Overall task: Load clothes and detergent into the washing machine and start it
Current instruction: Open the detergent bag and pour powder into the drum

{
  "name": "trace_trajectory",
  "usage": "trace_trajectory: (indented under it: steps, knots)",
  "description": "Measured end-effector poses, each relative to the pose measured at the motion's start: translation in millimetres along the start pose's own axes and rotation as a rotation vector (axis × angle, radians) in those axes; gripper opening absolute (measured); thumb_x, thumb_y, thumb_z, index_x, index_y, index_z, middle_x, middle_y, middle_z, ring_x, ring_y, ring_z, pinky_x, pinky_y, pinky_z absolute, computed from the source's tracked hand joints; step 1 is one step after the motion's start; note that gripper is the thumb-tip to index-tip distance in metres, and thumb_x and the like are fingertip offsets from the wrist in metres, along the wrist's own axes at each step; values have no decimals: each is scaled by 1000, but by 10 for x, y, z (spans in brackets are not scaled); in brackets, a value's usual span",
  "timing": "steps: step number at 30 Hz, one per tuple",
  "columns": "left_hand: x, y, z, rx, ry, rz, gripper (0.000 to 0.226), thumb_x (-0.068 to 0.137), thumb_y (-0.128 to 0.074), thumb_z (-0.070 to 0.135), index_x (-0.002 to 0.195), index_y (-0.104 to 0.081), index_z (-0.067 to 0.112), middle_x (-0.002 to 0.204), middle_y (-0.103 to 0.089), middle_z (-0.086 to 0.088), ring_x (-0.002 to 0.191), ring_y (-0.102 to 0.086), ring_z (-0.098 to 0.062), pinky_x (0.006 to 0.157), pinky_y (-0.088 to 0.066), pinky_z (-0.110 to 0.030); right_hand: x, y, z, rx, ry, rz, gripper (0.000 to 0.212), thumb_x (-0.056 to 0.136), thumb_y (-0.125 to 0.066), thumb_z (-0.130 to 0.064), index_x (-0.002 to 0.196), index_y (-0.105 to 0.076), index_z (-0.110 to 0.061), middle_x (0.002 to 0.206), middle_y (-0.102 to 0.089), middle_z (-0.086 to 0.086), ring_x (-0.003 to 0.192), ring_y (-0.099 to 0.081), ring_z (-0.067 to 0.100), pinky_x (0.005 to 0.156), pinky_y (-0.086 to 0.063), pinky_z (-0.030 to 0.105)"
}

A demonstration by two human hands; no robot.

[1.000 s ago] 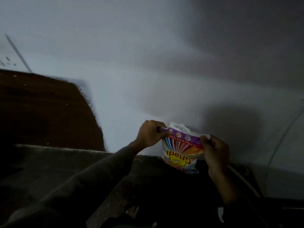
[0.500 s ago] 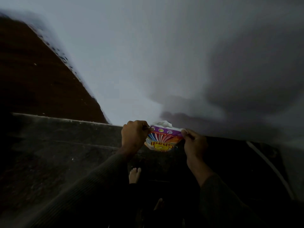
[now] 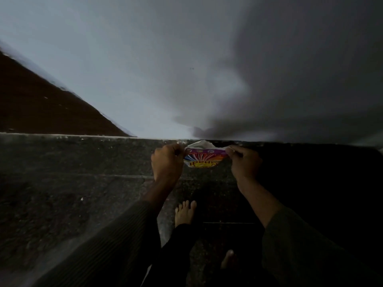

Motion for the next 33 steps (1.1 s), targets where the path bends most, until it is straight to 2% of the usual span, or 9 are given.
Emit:
trace_trajectory:
  steps: [5,8,11,13,16,20,23,25,33]
  knots:
    - [275,-496,-417,56,28,-33,15,85,-74,33,81,-79,19,70,-74,-3,60,-67,-21,54,-52,-32,319,-466,305,-35,-37,-36,23,93,-65,-12,112,-72,-2,113,-71,14,91,-59,14,73,-42,18]
    - [428,-707,-566,61,12,-39,16,85,-74,33,80,-78,18,69,-74,-5,60,-68,-24,53,-52,-33,489,-660,420,-52,-36,-60,26,94,-63,-13,116,-70,0,117,-69,16,102,-63,22,73,-38,14]
    - [608,-812,-610,101,-39,-18,18,83,-70,34,82,-79,18,71,-75,-6,62,-69,-28,53,-52,-32,663,-805,482,-80,-26,-64,27,95,-62,-17,116,-69,-2,117,-69,16,107,-63,28,79,-40,17]
    - [707,-851,-564,108,-96,-5,19,84,-69,32,80,-78,16,68,-74,-5,55,-67,-26,49,-50,-30,761,-831,482,-97,-15,-45,28,95,-62,-20,116,-70,-3,114,-70,15,105,-64,27,87,-48,25]
    - [792,-886,-506,85,-136,-17,19,88,-70,29,82,-79,14,72,-76,-4,54,-67,-20,48,-55,-33,852,-872,453,-121,7,-76,25,97,-59,-22,110,-72,-5,107,-71,14,98,-65,27,86,-53,36]
    - [764,-908,-463,85,-85,-79,22,94,-64,34,101,-76,18,89,-78,-3,70,-71,-19,58,-59,-34,838,-904,432,-197,40,-153,31,94,-60,-24,121,-63,-8,115,-68,19,107,-62,35,90,-52,46]
    - [605,-808,-267,166,-163,-88,29,97,-59,37,118,-67,19,111,-73,-4,89,-70,-24,66,-56,-36,621,-781,309,-268,93,-194,37,94,-62,-18,128,-55,-5,122,-63,17,111,-60,32,85,-46,31]
    - [465,-726,-112,211,-254,-102,34,96,-61,33,126,-62,17,125,-66,-5,101,-67,-26,70,-54,-37,451,-659,301,-314,123,-199,39,94,-62,-19,130,-55,-4,129,-59,17,117,-56,31,90,-45,34]
    - [-269,-455,485,346,-536,-217,46,96,-57,36,134,-57,11,136,-59,-12,122,-57,-30,78,-59,-45,-413,86,286,-482,186,-136,46,98,-55,-30,139,-46,-13,145,-43,7,136,-35,23,104,-37,33]
Point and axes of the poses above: each hand's wrist, its own x-axis towards the middle knuckle, its own y-axis out of the back of the hand, z = x × y, the point moved 9 cm from there along x, towards the middle knuckle
